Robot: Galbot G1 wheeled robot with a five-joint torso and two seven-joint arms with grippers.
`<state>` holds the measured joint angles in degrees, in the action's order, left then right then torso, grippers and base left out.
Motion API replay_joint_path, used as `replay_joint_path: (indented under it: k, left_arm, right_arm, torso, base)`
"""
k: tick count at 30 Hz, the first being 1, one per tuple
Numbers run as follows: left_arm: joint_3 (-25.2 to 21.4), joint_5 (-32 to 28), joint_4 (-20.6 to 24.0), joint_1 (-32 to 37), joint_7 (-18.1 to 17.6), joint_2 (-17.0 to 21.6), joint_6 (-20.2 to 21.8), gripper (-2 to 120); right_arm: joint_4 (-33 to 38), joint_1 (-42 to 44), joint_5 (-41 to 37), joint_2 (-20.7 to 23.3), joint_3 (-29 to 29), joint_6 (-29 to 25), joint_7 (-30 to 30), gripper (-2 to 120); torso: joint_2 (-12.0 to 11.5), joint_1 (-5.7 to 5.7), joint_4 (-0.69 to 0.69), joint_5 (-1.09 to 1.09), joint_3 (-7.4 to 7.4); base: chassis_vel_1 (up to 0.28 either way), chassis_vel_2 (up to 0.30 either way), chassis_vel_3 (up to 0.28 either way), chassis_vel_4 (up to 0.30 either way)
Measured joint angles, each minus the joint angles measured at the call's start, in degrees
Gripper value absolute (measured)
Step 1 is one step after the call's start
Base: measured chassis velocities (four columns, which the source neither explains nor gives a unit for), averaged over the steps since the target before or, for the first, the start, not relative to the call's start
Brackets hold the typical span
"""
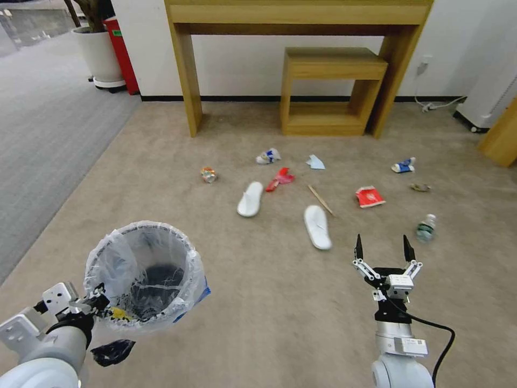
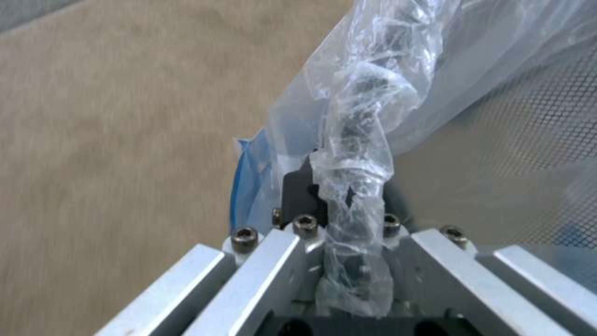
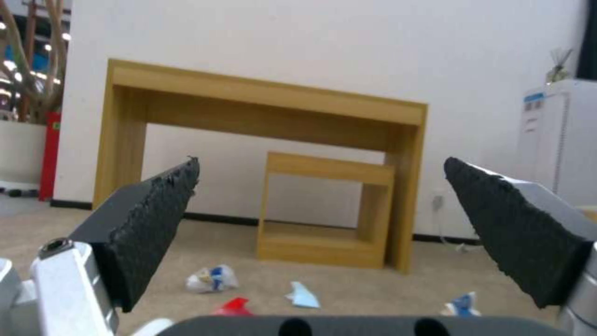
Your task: Pick up the trash bin and place the garbage on the floor into it.
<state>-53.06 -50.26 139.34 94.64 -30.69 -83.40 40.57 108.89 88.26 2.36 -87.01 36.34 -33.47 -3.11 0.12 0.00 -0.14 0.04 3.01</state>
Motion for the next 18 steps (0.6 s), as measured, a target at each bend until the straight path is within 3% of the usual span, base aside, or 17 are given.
replay_joint_path:
  k: [4,8,18]
  left_arm:
    - [-0.1,0.0,0.0,0.0,0.2,0.1,-0.2,0]
    - [-0.1,-0.1,0.0,0.1,0.3,0.2,-0.2,0]
    - [0.2,-0.2,0.0,0.2,0.6,0.1,-0.3,0]
  right_arm:
    - [0.1,0.0,0.1,-0.1,-0.1,0.1,0.0,100]
    - [0.1,0.0,0.1,-0.2,-0.1,0.3,0.0,100]
    - [0.0,-0.2,0.0,-0.2,-0.3,0.5,-0.5,100]
  torso:
    - [0.0,0.0,0.01,0.01,0.0]
    - [0.0,0.0,0.0,-0.01,0.0]
    - [0.0,0.0,-0.01,0.01,0.01]
  base:
    - [-0.086,0.534,0.059,-0.526]
    - [-0.254,0.404,0.25,-0.399]
    - [-0.398,0.319,0.406,-0.321]
